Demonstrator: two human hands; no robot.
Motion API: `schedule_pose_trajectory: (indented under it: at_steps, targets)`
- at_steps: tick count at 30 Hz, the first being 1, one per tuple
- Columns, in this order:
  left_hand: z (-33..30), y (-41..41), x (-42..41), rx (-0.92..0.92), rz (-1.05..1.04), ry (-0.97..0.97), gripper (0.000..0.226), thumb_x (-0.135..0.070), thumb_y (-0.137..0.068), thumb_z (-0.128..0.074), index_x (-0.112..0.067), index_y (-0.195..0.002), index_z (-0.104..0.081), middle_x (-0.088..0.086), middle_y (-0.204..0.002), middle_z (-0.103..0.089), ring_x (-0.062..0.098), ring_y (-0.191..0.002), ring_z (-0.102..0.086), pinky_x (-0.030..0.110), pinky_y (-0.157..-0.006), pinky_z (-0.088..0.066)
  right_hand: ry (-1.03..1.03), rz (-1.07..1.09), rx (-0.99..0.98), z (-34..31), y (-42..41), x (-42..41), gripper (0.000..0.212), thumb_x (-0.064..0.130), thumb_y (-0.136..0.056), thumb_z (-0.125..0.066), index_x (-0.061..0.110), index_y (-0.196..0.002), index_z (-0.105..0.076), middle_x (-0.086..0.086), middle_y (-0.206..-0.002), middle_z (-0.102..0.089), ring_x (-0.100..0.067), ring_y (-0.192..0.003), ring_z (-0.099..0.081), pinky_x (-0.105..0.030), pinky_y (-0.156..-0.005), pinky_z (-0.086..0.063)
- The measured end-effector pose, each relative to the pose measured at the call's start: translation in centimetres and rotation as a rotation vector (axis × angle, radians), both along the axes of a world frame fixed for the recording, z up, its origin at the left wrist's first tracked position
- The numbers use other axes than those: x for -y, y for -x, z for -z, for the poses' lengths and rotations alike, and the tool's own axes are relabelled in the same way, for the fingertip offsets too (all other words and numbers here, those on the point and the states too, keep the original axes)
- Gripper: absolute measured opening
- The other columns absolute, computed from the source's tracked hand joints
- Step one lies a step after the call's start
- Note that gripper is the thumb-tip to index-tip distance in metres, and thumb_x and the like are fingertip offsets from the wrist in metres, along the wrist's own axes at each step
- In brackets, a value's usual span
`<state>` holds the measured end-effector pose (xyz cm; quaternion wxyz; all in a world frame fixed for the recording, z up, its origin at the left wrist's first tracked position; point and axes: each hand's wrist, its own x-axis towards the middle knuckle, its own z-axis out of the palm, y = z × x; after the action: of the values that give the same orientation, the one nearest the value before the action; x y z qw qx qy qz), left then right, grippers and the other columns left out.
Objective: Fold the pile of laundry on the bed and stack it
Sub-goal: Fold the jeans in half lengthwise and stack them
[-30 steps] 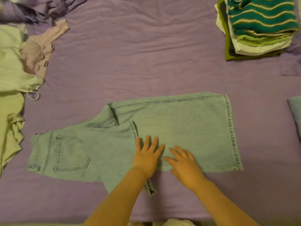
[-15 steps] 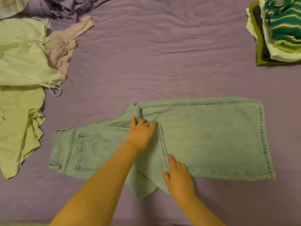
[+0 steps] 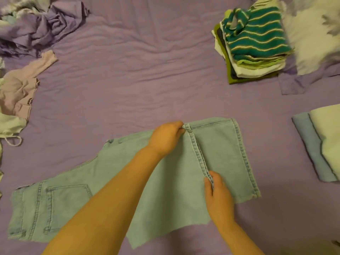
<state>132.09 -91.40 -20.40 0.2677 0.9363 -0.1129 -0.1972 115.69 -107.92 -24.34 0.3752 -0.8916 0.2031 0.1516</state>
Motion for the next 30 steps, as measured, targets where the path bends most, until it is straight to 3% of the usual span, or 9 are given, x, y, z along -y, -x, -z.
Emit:
schedule_pose_trajectory:
  at_steps: [5, 10, 13, 15, 18, 22, 24, 27, 30]
  targets:
    - [1.5, -3.3, 10.2, 0.019, 0.113, -0.040, 0.030, -0.027, -0.104, -0.034, -0.009, -0.117, -0.054, 0.015, -0.109, -0.062, 0.036, -0.095, -0.057, 0.039, -0.076, -0.044, 0.119, 0.102, -0.025, 1.0, -2.1, 8.8, 0.032, 0.027, -0.099, -0.045, 0.016, -0.129, -0.052, -0.007, -0.119, -0.063, -0.031, -0.105, -0.059, -0.038, -0.079, -0.047]
    - [5.0, -5.5, 16.5, 0.067, 0.203, -0.244, 0.030, -0.024, -0.104, -0.033, -0.022, -0.128, -0.052, 0.008, -0.116, -0.063, 0.030, -0.102, -0.058, 0.031, -0.079, -0.036, 0.159, 0.039, -0.129, 2.9, -2.7, 13.7, 0.037, 0.029, -0.099, -0.045, 0.021, -0.135, -0.046, -0.002, -0.123, -0.063, -0.028, -0.105, -0.060, -0.036, -0.076, -0.046]
    - [6.8, -6.4, 18.2, 0.058, 0.197, -0.311, 0.029, -0.022, -0.102, -0.037, -0.025, -0.126, -0.053, 0.005, -0.114, -0.063, 0.029, -0.105, -0.058, 0.035, -0.096, -0.034, 0.159, 0.018, -0.137, 4.1, -3.0, 14.6, 0.043, 0.030, -0.099, -0.045, 0.025, -0.141, -0.038, 0.000, -0.126, -0.061, -0.027, -0.105, -0.061, -0.035, -0.075, -0.047]
    - [7.7, -6.7, 18.6, 0.061, 0.183, -0.361, 0.029, -0.023, -0.102, -0.039, -0.026, -0.127, -0.054, 0.005, -0.114, -0.062, 0.031, -0.108, -0.056, 0.041, -0.106, -0.029, 0.149, 0.008, -0.150, 4.8, -3.4, 15.0, 0.046, 0.032, -0.099, -0.044, 0.027, -0.144, -0.033, 0.001, -0.129, -0.059, -0.027, -0.106, -0.061, -0.035, -0.074, -0.047]
    - [8.8, -6.7, 18.7, 0.072, 0.145, -0.397, 0.031, -0.028, -0.102, -0.039, -0.026, -0.130, -0.054, 0.007, -0.119, -0.057, 0.033, -0.113, -0.049, 0.042, -0.105, -0.029, 0.187, -0.058, -0.178, 5.4, -4.2, 15.3, 0.050, 0.034, -0.099, -0.042, 0.029, -0.146, -0.028, 0.005, -0.136, -0.054, -0.024, -0.112, -0.058, -0.033, -0.077, -0.046]
    - [9.0, -6.7, 17.9, 0.001, 0.096, -0.276, 0.035, -0.033, -0.101, -0.041, -0.020, -0.132, -0.052, 0.008, -0.125, -0.054, 0.031, -0.117, -0.046, 0.039, -0.102, -0.028, 0.186, -0.133, 0.018, 4.9, -5.8, 14.9, 0.049, 0.016, -0.091, -0.059, 0.011, -0.137, -0.047, -0.010, -0.123, -0.060, -0.032, -0.110, -0.057, -0.038, -0.085, -0.048]
    - [8.8, -6.2, 16.4, 0.027, 0.156, -0.332, 0.040, -0.035, -0.100, -0.043, -0.020, -0.137, -0.047, 0.007, -0.135, -0.049, 0.029, -0.124, -0.042, 0.039, -0.108, -0.022, 0.166, -0.143, 0.102, 5.0, -7.8, 14.8, 0.046, 0.014, -0.090, -0.061, 0.007, -0.135, -0.050, -0.013, -0.124, -0.058, -0.033, -0.113, -0.054, -0.042, -0.092, -0.045]
    - [8.9, -4.8, 12.8, -0.005, 0.200, -0.469, 0.050, -0.035, -0.101, -0.041, -0.024, -0.148, -0.030, 0.003, -0.153, -0.029, 0.024, -0.140, -0.023, 0.045, -0.116, -0.010, 0.095, -0.185, 0.144, 5.3, -12.3, 14.3, 0.048, 0.018, -0.095, -0.053, 0.010, -0.141, -0.042, -0.011, -0.141, -0.045, -0.030, -0.127, -0.042, -0.041, -0.105, -0.035]
    - [9.2, -3.2, 9.4, -0.062, 0.153, -0.551, 0.052, -0.029, -0.103, -0.037, -0.026, -0.151, -0.019, 0.001, -0.157, -0.018, 0.022, -0.145, -0.012, 0.046, -0.117, -0.007, 0.042, -0.269, 0.161, 6.1, -17.3, 13.4, 0.054, 0.020, -0.098, -0.049, 0.012, -0.147, -0.029, -0.010, -0.151, -0.033, -0.029, -0.135, -0.033, -0.038, -0.110, -0.028]
